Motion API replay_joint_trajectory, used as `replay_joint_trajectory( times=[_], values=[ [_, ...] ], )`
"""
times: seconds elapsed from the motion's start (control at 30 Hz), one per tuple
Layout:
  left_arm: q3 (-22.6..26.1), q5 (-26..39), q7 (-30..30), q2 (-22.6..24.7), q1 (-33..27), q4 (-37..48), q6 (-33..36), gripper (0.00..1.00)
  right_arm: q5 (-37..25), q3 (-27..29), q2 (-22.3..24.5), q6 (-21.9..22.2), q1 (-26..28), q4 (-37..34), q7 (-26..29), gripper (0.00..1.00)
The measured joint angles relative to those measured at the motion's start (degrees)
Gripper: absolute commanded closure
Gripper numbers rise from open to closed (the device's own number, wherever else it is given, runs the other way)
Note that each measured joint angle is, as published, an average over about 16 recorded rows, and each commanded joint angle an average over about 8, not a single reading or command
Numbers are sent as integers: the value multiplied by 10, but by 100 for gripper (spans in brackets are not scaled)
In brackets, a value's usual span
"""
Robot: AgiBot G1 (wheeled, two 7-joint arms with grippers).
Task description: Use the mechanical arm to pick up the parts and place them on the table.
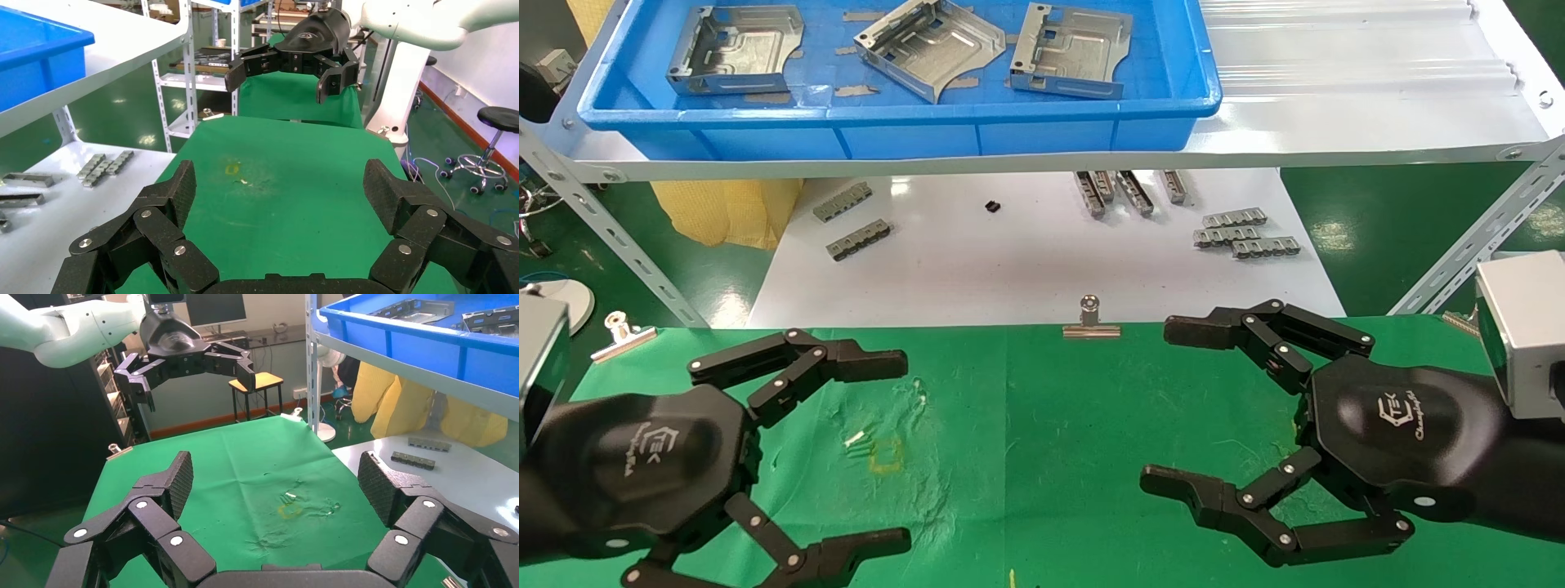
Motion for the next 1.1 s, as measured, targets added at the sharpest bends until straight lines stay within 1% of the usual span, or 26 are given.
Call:
replay_joint_trajectory(
  times=[1.1],
  values=[
    [0, 0, 0, 0, 0, 0, 0, 0, 0, 0, 0, 0, 0, 0, 0, 0]
  ],
)
